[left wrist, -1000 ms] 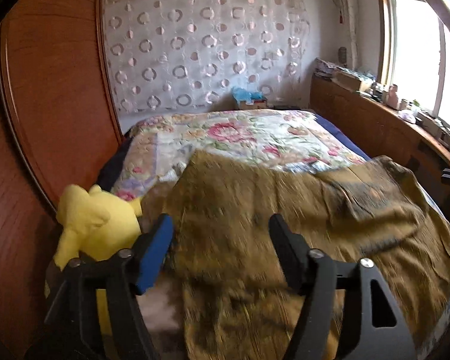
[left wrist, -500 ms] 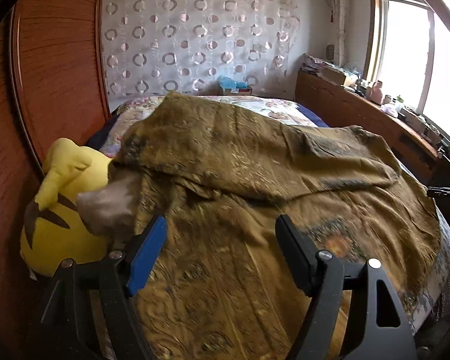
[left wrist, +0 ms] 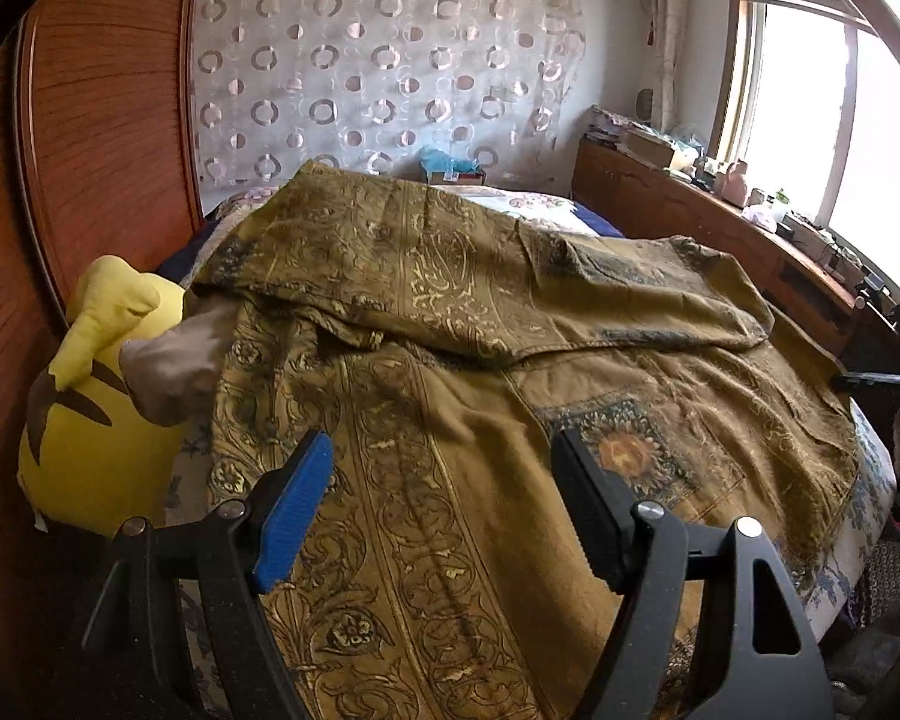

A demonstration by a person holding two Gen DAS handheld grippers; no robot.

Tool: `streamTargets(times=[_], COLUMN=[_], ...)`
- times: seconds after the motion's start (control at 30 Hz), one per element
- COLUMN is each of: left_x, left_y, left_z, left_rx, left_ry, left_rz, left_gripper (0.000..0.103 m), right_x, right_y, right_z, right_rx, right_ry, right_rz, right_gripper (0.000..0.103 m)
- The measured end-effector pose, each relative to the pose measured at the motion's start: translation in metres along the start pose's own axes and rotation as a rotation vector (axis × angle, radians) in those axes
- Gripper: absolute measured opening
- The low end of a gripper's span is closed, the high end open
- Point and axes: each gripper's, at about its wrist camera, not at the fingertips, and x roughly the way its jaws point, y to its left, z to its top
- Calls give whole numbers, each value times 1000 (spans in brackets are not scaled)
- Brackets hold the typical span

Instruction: Fold small clothes

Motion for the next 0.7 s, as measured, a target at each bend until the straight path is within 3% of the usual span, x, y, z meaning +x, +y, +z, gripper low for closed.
streamTargets(times=[0.2,0.33,0.4,0.47,0.67,0.7], left_x=[3,-1,-4,-6,-6,-5], left_y=[1,1,2,3,10,11], left_z=[-3,-1,1,3,8,9], left_rx=[-4,-7,-11,-12,-28,-30], left_ry=[6,-6,-16,-24,-31,-32], left_rz=[6,9,11,17,35,39], left_gripper=[76,76,76,76,76,76], right_x=[-58,-98,-107,-110,-82,-61], right_y=[2,14,23,23,21,29], right_z=[9,10,7,6,6,13], right_rx=[45,20,-12,-22,-35,-40], right_ry=[-93,-124,-127,-142,-144,-142], right_rz=[-6,-93,-137,-150,-125,-113], right_gripper=[6,7,31,46,46,46])
